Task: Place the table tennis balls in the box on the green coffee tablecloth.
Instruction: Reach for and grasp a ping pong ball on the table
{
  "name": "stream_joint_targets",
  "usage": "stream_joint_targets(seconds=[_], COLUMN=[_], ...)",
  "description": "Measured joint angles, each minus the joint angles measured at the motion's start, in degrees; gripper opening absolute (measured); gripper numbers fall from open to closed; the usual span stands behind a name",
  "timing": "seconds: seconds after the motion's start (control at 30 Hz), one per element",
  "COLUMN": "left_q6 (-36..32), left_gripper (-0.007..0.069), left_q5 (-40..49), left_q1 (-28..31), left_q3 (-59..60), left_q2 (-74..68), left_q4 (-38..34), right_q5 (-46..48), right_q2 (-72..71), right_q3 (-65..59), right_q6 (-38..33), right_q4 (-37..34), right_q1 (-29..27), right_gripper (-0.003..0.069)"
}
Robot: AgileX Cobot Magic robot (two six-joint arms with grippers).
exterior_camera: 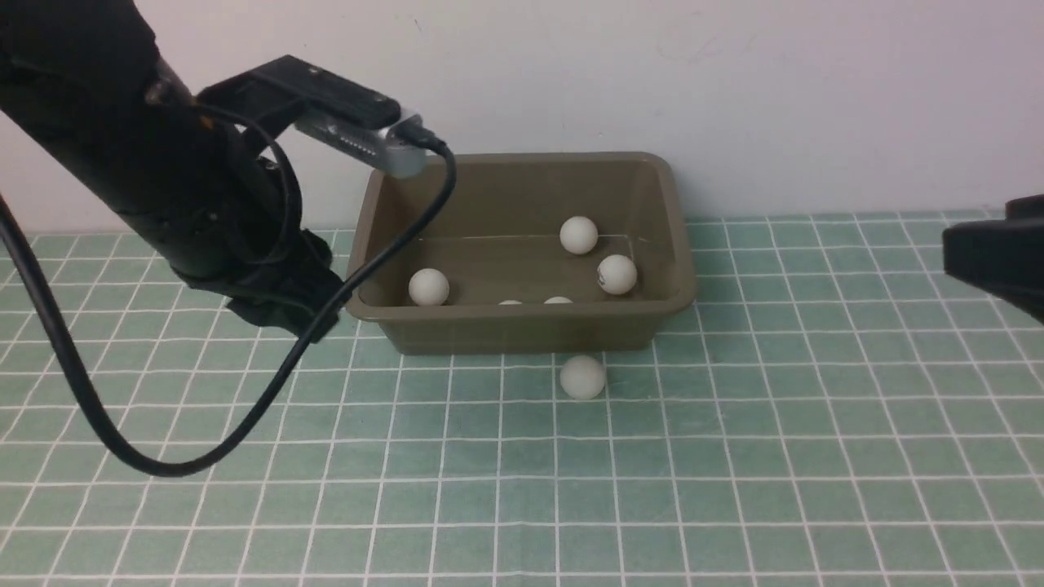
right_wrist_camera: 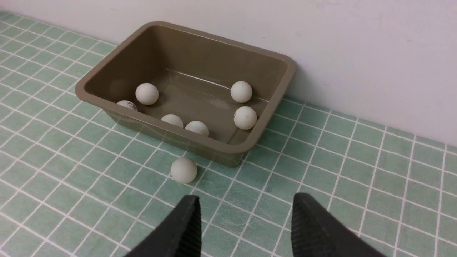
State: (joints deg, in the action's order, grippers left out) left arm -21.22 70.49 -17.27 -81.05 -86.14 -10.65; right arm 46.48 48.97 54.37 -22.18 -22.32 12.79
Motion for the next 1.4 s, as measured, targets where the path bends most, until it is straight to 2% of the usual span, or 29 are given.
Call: stream_joint_targets(seconds=[0.07, 0.2, 0.3, 0.63, 0.73, 0.87, 1.03, 1.2, 1.4], left_q6=[4.3, 8.5, 9.0, 9.1, 9.1, 9.0, 9.0, 9.0, 9.0], left_gripper=[0.0237, 0.0237, 0.0237, 0.0237, 0.0237, 0.0237, 0.0237, 0.0237, 0.0237], left_q5=[0.0, 0.0, 0.1, 0.2, 0.2, 0.2, 0.2, 0.2, 0.3], left_q1=[0.0, 0.0, 0.0, 0.0, 0.0, 0.0, 0.0, 0.0, 0.0], left_q3=[0.0, 0.0, 0.0, 0.0, 0.0, 0.0, 0.0, 0.0, 0.0], left_q2=[0.3, 0.5, 0.5, 0.5, 0.5, 1.0, 2.8, 4.0, 4.3], left_q4=[5.2, 13.5, 14.6, 14.7, 14.7, 14.7, 14.7, 14.6, 14.5], right_q5=[0.0, 0.0, 0.0, -3.7, -7.7, -14.3, -20.7, -24.4, -27.3], right_q2=[1.0, 4.8, 7.8, 19.8, 23.1, 28.3, 35.5, 42.9, 46.5], right_q3=[0.0, 0.0, 0.0, 0.0, 0.0, 0.0, 0.0, 0.0, 0.0], right_q6=[-1.3, -4.5, -5.3, -6.0, -6.5, -7.2, -6.9, -6.4, -6.2], right_q4=[-2.0, -9.0, -12.0, -15.0, -15.6, -16.5, -17.1, -17.3, -19.4], right_q1=[0.0, 0.0, 0.0, 0.6, 3.6, 10.7, 15.6, 17.6, 17.7], right_gripper=[0.0325, 0.0325, 0.0325, 0.0325, 0.0325, 0.0325, 0.0327, 0.0409, 0.0559])
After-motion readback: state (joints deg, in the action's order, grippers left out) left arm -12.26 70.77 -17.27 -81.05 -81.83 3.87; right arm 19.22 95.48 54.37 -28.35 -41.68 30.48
